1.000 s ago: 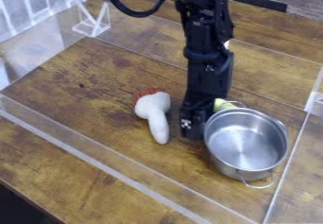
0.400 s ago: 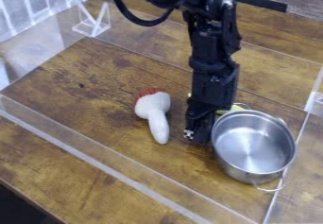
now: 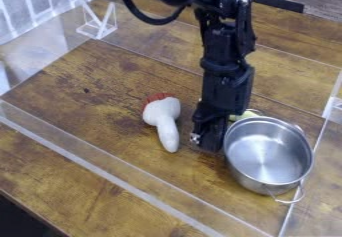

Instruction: Put the mushroom in the silver pot

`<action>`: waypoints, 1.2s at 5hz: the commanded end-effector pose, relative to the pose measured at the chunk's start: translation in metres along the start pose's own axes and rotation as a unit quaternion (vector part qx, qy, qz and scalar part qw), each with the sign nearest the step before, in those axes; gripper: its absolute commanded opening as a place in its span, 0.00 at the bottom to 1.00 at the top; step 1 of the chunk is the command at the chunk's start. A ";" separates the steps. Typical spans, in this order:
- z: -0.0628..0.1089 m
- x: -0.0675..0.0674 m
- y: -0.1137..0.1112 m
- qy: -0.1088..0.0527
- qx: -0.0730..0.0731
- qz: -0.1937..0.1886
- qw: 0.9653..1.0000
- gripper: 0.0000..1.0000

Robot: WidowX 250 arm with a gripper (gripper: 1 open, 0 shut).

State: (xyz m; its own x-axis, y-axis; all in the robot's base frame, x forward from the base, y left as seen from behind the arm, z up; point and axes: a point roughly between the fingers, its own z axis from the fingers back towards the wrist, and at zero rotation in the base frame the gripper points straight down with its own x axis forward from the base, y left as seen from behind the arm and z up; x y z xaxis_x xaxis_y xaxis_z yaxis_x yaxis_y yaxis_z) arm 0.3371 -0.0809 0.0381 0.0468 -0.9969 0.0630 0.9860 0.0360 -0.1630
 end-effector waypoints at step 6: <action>0.040 0.002 0.003 0.002 0.035 -0.031 0.999 0.00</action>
State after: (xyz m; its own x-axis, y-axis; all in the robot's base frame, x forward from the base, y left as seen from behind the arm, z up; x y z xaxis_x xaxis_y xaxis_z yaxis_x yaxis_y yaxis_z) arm 0.3390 -0.0837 0.0502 -0.0168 -0.9986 0.0496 0.9844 -0.0252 -0.1739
